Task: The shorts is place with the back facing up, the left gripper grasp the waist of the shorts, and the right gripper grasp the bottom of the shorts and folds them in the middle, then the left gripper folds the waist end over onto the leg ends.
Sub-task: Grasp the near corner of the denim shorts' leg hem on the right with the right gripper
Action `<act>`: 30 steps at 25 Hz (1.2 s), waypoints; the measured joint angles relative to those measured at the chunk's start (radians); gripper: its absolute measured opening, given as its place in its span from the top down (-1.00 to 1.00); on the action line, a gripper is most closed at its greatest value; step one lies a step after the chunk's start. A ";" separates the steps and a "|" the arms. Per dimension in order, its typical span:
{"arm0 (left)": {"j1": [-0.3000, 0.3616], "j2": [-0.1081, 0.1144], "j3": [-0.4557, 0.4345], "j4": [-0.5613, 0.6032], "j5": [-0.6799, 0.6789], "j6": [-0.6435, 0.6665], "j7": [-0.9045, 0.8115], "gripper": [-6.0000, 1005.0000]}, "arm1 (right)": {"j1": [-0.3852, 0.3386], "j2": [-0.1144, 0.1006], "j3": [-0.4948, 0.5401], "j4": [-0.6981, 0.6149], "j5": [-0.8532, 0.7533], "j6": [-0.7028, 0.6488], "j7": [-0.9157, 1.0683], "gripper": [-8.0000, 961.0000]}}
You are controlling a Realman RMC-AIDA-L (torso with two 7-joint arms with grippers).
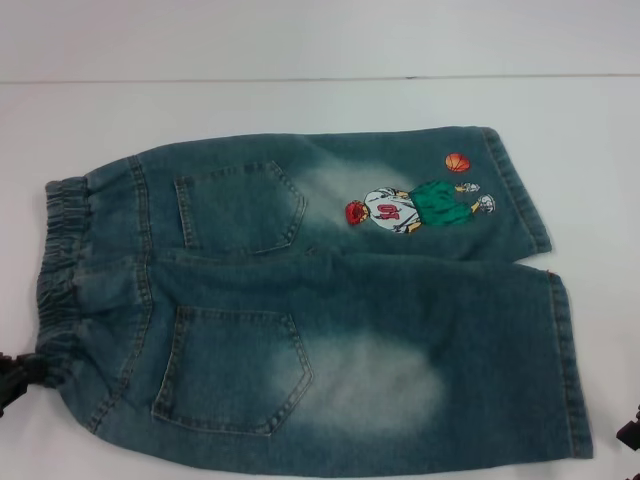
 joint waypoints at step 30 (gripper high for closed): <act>-0.003 0.001 0.002 0.000 0.000 -0.005 -0.001 0.87 | 0.043 0.015 -0.015 0.084 0.066 0.091 -0.002 -0.86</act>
